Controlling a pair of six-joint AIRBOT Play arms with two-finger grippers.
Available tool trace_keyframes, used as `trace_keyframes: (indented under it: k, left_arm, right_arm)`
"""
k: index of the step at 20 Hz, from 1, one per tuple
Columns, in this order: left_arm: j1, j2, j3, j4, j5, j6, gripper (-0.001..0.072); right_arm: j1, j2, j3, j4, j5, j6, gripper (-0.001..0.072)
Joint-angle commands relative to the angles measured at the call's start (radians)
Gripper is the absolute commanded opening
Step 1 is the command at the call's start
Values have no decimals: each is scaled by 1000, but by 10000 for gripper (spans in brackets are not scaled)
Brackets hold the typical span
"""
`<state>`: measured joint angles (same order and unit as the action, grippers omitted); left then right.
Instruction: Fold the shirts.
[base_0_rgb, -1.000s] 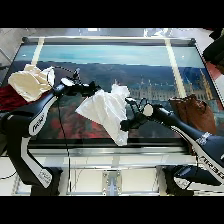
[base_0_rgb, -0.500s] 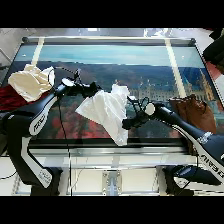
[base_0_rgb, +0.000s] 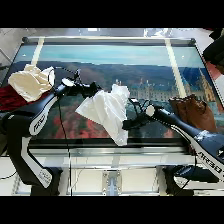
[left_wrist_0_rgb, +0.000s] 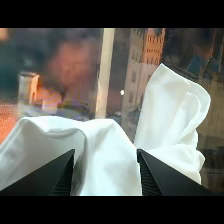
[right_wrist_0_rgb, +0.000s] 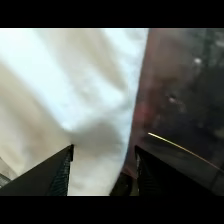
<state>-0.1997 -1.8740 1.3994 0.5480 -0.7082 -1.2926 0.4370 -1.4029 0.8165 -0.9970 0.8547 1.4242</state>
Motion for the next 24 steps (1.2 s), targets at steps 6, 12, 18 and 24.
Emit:
trace_keyframes:
  k: [6, 12, 18, 24]
  left_arm:
    - [46, 92, 2, -22, -72, 35, 12]
    - [264, 567, 2, 156, -415, 97, 12]
    - [334, 1150, 1, 296, -562, 95, 12]
    - [334, 1378, -3, 475, -478, -54, 10]
  right_arm:
    - [-7, 74, 20, 139, 85, -138, 10]
    - [-33, 558, 242, -187, 404, 109, 9]
    - [-33, 908, 621, -199, 414, 256, 8]
    - [-33, 834, 676, -376, 423, 260, 6]
